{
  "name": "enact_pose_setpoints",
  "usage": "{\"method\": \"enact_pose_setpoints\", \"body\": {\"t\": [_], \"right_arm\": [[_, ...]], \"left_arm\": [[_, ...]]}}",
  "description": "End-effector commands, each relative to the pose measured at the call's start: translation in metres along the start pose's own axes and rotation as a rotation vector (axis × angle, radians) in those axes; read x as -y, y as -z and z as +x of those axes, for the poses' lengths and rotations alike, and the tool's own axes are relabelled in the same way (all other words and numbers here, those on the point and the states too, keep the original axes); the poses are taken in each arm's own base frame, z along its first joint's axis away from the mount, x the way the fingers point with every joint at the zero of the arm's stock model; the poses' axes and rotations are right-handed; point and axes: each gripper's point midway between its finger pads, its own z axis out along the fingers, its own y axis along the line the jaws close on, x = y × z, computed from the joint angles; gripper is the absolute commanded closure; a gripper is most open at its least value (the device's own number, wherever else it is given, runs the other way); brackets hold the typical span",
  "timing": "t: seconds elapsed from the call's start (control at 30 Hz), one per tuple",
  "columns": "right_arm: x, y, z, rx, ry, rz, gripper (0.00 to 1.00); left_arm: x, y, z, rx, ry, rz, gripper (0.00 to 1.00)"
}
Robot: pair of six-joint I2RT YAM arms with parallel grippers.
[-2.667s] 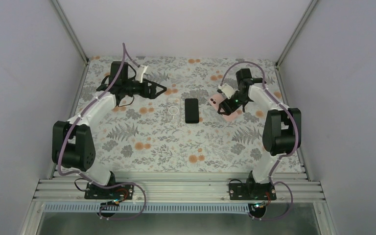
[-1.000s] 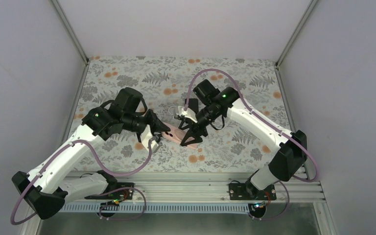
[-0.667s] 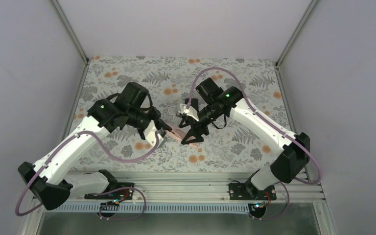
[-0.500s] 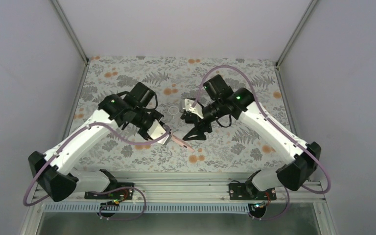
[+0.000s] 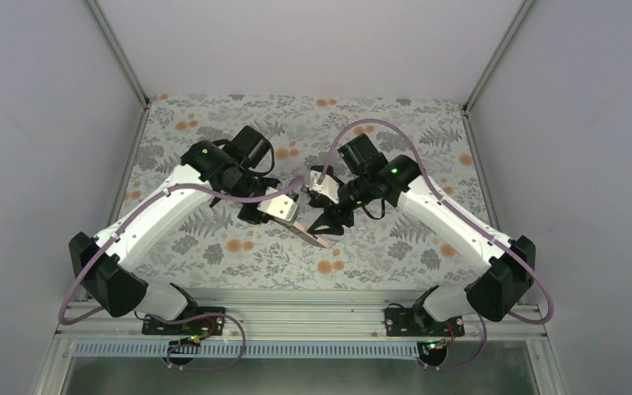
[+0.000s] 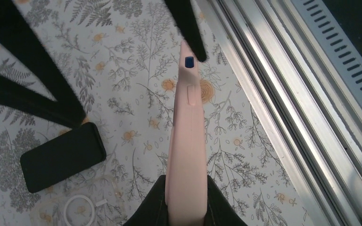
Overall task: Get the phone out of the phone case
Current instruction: Adjust the phone.
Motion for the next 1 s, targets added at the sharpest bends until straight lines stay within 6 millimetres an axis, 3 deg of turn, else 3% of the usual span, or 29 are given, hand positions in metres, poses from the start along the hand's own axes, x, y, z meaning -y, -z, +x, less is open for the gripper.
{"method": "enact_pose_setpoints", "body": {"t": [0.0, 0.27, 0.5, 0.57, 0.7, 0.8, 0.97], "right_arm": [[0.005, -0.008, 0.0, 0.003, -0.043, 0.023, 0.25], [0.013, -0.022, 0.007, -0.016, -0.086, 0.05, 0.43], [0.02, -0.027, 0.008, -0.02, -0.085, 0.086, 0.61], [0.021, -0.027, 0.005, -0.016, -0.085, 0.088, 0.69], [0.023, -0.026, 0.002, -0.009, -0.079, 0.096, 0.95], [0.022, -0.021, -0.004, 0.011, -0.075, 0.104, 0.96], [0.027, -0.001, -0.026, 0.11, -0.092, 0.113, 0.96]], "left_arm": [[-0.015, 0.01, -0.015, 0.073, 0.081, -0.013, 0.98], [-0.034, 0.018, -0.018, 0.138, 0.181, -0.011, 0.98], [-0.038, 0.023, -0.018, 0.16, 0.214, 0.002, 0.98], [-0.039, 0.022, -0.019, 0.165, 0.227, 0.007, 0.98], [-0.045, 0.023, -0.018, 0.165, 0.262, 0.001, 0.96], [-0.056, 0.034, -0.019, 0.201, 0.299, -0.031, 0.81], [-0.087, 0.077, -0.028, 0.337, 0.369, -0.119, 0.38]]}}
